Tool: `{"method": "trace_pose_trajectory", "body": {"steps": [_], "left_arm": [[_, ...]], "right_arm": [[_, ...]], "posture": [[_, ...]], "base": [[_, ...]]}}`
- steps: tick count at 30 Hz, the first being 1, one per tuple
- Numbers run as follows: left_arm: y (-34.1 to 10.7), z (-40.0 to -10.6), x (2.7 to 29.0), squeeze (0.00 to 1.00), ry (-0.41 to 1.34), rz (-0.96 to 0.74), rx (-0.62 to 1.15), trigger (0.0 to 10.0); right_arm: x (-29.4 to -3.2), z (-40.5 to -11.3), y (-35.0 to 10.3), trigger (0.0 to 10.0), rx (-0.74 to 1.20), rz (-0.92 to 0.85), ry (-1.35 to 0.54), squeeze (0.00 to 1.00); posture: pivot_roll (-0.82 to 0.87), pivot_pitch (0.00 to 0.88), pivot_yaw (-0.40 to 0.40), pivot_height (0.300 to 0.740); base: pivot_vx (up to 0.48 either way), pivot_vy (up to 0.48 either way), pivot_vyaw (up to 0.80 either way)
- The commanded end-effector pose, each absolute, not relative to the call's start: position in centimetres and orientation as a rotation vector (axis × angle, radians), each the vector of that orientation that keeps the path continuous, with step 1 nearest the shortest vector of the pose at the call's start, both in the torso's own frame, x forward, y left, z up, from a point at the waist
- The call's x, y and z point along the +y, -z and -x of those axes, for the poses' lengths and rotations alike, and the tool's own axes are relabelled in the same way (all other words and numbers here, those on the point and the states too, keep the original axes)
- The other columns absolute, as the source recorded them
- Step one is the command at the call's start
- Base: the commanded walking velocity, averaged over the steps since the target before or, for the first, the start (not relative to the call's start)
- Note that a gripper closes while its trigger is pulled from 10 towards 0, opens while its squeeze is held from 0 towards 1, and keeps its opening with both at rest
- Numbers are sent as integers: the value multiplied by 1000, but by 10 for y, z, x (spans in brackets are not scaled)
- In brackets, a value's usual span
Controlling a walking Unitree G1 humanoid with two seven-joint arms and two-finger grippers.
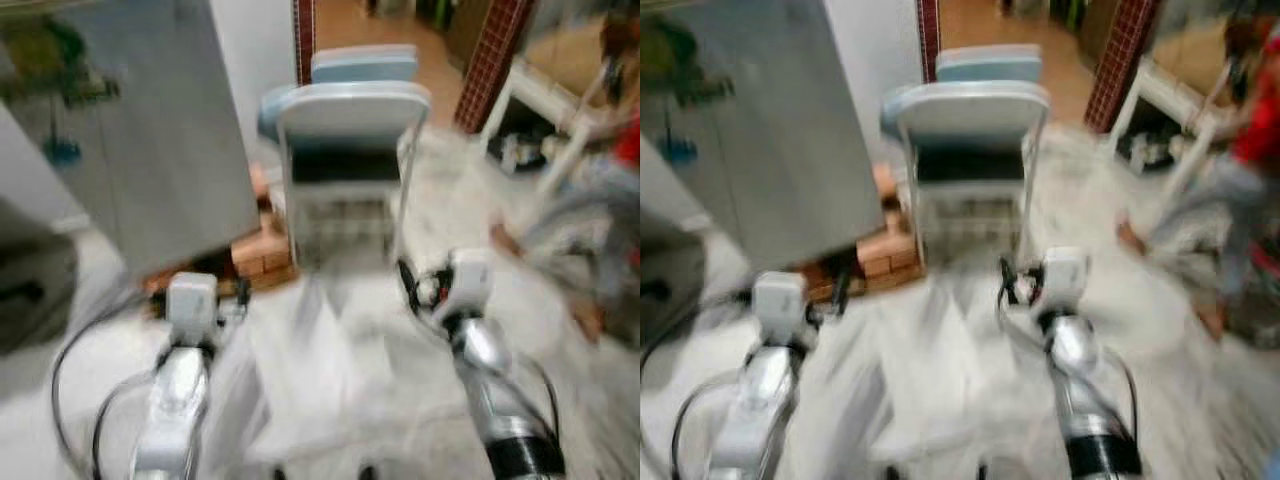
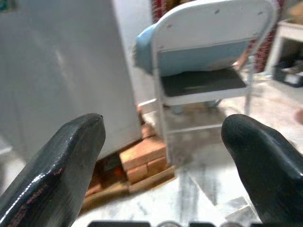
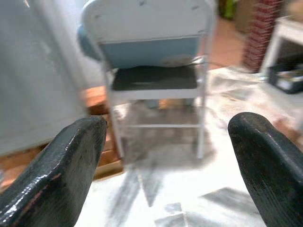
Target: Restocking fridge
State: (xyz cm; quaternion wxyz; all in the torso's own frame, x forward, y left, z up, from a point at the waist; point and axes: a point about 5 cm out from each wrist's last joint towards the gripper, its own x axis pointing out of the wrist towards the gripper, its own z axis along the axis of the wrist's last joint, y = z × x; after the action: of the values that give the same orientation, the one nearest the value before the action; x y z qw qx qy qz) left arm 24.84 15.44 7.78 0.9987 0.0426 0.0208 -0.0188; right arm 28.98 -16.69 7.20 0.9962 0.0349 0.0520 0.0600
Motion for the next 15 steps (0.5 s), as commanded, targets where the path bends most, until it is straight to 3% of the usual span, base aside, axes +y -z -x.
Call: {"method": "trace_pose_trajectory", "body": {"steps": [1, 15], "left_arm": [[-79, -247, 164, 0, 14, -103, 43, 10000], [-77, -242, 173, 0, -6, -115, 50, 10000]], "right_arm": [[-158, -291, -76, 10000, 82, -87, -140, 0], [-171, -285, -74, 10000, 83, -65, -111, 0]], "posture": [[-47, 87, 50, 740], [-47, 82, 49, 740]], "base": [[0, 465, -800], [0, 465, -800]]}}
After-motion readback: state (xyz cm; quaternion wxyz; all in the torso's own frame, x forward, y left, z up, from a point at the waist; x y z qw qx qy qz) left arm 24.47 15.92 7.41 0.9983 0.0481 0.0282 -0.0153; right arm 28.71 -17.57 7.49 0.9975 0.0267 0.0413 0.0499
